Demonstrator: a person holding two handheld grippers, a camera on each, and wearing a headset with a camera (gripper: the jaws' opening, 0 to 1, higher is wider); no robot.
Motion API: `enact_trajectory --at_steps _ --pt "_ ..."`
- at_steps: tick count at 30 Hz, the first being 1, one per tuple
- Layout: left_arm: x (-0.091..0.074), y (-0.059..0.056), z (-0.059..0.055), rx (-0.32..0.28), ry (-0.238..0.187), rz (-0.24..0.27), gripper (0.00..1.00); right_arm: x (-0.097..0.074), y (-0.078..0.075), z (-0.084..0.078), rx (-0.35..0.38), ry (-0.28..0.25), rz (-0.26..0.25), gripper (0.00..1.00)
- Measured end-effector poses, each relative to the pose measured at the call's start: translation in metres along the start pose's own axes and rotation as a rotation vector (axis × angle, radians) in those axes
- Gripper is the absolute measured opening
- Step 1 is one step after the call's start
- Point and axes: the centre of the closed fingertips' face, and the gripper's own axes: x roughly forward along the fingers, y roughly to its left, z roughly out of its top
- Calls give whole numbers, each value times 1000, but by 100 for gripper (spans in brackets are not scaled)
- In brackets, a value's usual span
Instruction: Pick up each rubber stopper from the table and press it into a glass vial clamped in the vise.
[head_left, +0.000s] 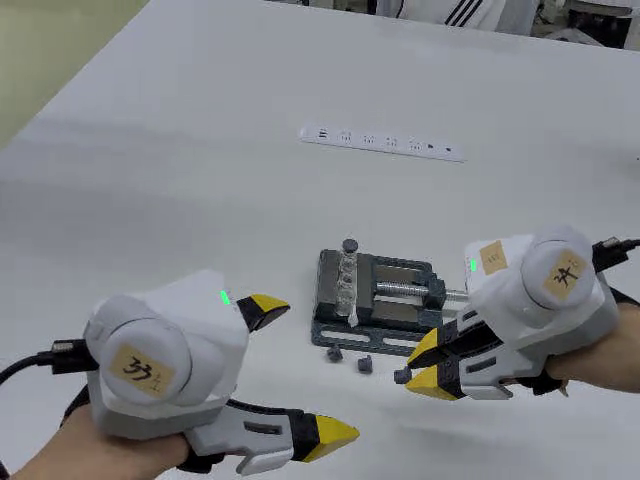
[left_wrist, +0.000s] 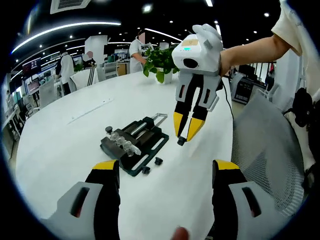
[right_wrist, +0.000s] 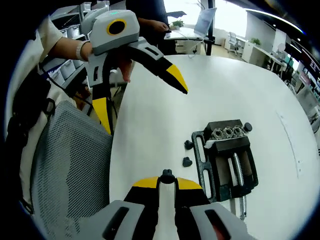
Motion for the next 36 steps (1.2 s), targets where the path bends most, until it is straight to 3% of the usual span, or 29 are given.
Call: enact_trajectory --at_steps 4,10,17,27,36 --pt "11 -8 10 38 -2 -34 61 -15 0 5 -58 53 19 6" --pt "26 -20 25 76 -17 -84 52 -36 -2 19 -144 125 24 6" --pt "35 -21 40 93 -44 -97 31 -46 5 30 -222 191 56 6" --pt "38 -27 47 135 -46 -139 8 -45 9 33 -268 240 88 6" --pt "38 -30 48 147 -51 -160 6 -44 11 32 -283 259 109 6"
